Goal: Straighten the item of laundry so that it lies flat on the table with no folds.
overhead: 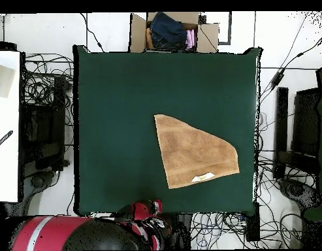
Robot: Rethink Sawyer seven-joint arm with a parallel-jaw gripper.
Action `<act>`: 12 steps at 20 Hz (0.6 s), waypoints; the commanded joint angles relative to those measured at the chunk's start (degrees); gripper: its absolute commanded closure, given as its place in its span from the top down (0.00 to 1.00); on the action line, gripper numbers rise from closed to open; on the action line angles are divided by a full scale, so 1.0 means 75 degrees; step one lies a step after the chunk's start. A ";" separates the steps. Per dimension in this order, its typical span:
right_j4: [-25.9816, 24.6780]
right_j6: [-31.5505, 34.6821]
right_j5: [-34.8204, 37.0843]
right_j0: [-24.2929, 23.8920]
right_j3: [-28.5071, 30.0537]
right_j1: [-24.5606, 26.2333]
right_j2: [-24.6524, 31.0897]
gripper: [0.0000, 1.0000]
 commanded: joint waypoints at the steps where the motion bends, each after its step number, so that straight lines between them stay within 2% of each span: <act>1: 0.0375 0.1296 0.2360 0.0240 -0.0744 -0.0649 0.0849 0.00; 6: 0.0357 0.1448 0.3336 0.0621 -0.0819 -0.1136 0.0325 0.00; 12: 0.0205 0.1594 0.3467 0.0725 -0.0946 -0.1157 0.0167 0.00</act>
